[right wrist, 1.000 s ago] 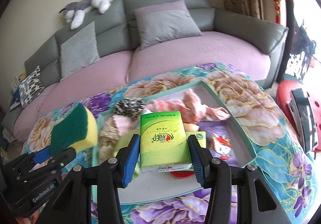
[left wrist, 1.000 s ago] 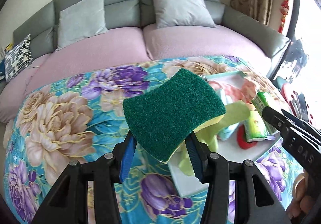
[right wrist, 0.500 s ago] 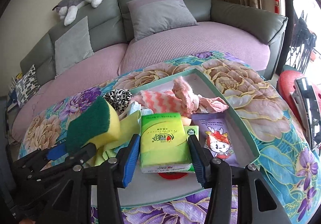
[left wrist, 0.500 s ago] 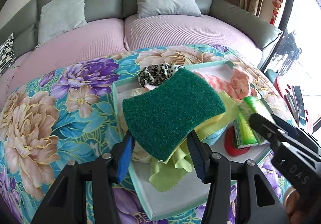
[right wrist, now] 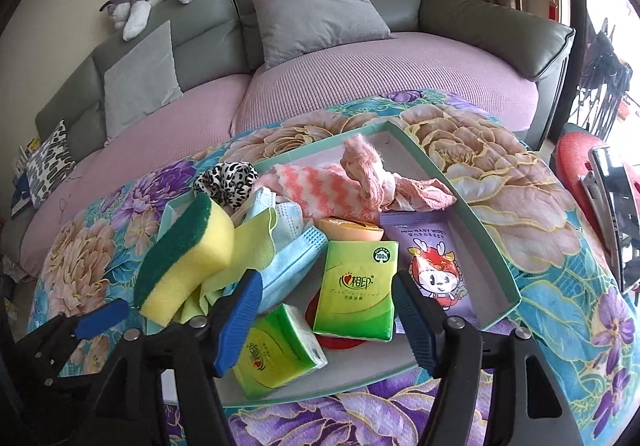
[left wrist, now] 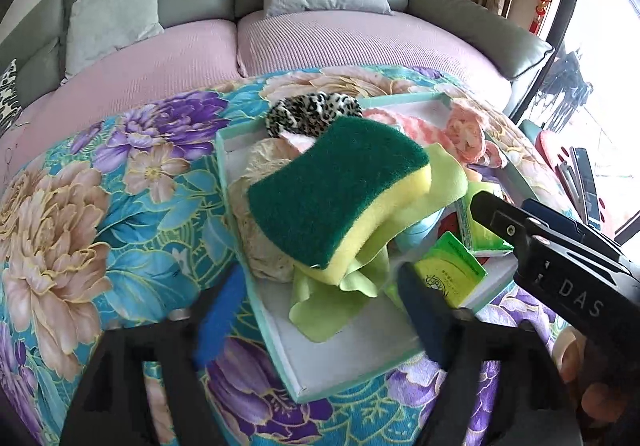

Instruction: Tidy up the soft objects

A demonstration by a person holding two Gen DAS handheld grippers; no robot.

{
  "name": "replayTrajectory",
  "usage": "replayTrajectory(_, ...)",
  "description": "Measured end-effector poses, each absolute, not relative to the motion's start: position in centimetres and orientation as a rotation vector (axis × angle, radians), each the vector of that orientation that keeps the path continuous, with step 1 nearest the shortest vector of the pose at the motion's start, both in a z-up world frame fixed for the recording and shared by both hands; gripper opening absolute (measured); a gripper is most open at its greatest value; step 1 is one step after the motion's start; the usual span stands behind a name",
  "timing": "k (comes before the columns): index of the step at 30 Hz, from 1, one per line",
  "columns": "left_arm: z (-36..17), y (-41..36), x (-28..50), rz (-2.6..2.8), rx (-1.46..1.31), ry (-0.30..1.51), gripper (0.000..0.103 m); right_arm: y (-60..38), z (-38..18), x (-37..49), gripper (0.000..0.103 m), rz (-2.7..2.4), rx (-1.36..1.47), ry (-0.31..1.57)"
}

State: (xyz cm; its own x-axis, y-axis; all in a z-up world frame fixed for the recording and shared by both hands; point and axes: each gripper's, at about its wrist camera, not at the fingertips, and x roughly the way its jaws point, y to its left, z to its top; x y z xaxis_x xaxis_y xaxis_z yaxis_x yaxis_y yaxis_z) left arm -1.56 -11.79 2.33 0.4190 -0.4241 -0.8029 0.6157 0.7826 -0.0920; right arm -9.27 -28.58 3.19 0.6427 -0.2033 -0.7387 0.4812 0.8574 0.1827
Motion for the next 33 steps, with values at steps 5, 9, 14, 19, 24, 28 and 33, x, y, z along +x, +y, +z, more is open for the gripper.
replayTrajectory(5,3.3,-10.0,-1.5,-0.619,0.188,0.905,0.085,-28.0,3.5,-9.4,0.086,-0.415,0.349,0.793)
replayTrajectory(9,3.7,-8.2,-1.2,-0.563,0.147,0.887,0.089,-27.1,3.7,-9.5,0.101,-0.413,0.313,0.802)
replayTrajectory(14,3.4,-6.3,-0.9,-0.469,0.125,0.874,0.098,-25.8,4.0,-9.8,0.103,-0.409,0.273,0.808)
replayTrajectory(19,2.9,-4.5,-0.8,-0.401,0.087,0.883,0.098,-24.4,4.0,-10.1,0.103,-0.395,0.240,0.829)
replayTrajectory(24,2.6,-3.8,-1.0,-0.386,0.089,0.892,0.098,-23.2,3.7,-10.4,0.103,-0.380,0.216,0.850)
replayTrajectory(28,2.4,-3.7,-1.5,-0.378,0.109,0.900,0.098,-22.6,3.4,-10.9,0.103,-0.371,0.213,0.869)
replayTrajectory(33,2.0,-3.5,-2.0,-0.361,0.120,0.926,0.098,-22.0,3.1,-11.7,0.103,-0.366,0.214,0.885)
